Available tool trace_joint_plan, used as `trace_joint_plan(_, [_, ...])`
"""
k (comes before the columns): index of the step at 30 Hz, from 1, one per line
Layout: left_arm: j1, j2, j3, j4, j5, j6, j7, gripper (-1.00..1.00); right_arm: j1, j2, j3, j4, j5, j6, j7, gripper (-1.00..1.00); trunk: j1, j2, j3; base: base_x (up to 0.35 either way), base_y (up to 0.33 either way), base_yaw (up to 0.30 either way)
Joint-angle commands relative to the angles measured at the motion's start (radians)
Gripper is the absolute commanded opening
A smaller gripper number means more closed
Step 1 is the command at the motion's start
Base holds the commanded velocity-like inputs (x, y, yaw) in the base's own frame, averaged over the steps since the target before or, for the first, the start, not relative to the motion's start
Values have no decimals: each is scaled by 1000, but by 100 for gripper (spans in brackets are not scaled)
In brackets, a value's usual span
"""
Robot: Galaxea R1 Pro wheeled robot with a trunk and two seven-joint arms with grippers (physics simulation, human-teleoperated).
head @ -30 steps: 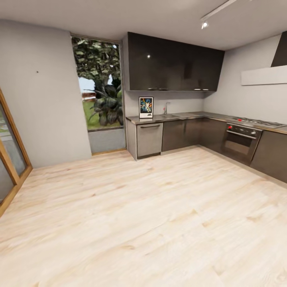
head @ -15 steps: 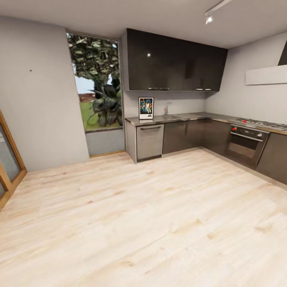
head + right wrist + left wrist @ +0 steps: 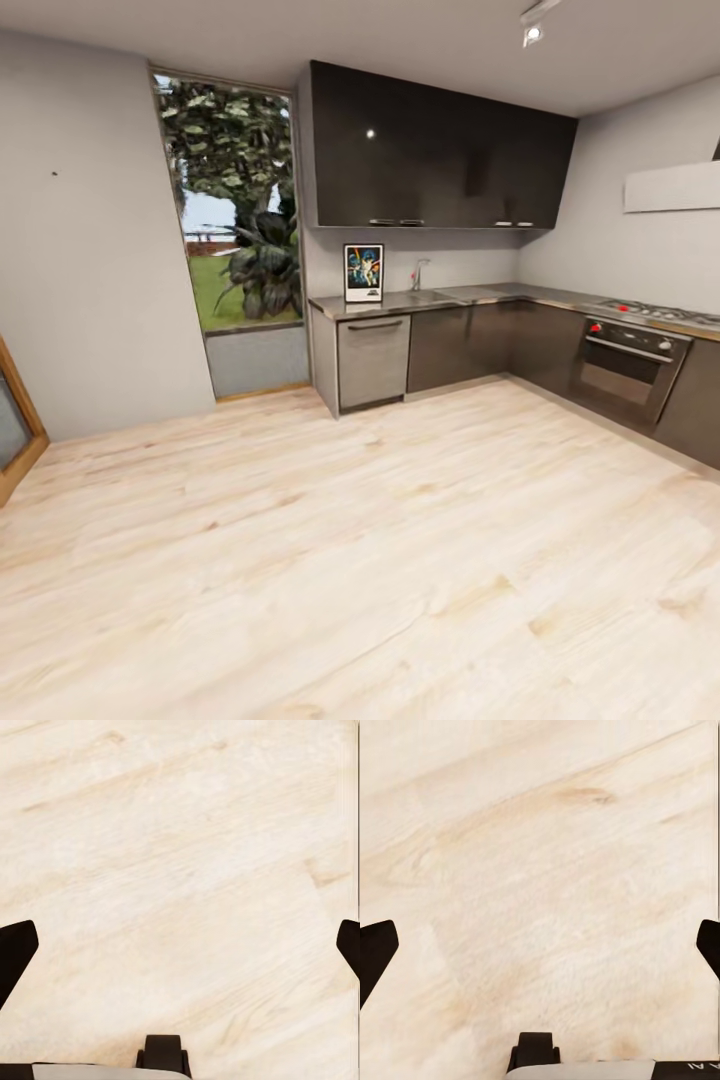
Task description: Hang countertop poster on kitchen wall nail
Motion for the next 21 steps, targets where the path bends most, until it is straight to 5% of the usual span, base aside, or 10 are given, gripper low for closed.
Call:
trace_joint_plan(1, [0, 0, 1, -1, 0, -2, 0, 100, -1, 0, -1, 1, 3, -3, 0, 100, 1, 0, -1, 309, -170, 0])
trace_joint_plan(21, [0, 0, 1, -1, -1, -1, 0, 100, -1, 0, -2, 1, 1, -4, 0, 100, 1, 0, -1, 279, -212, 0])
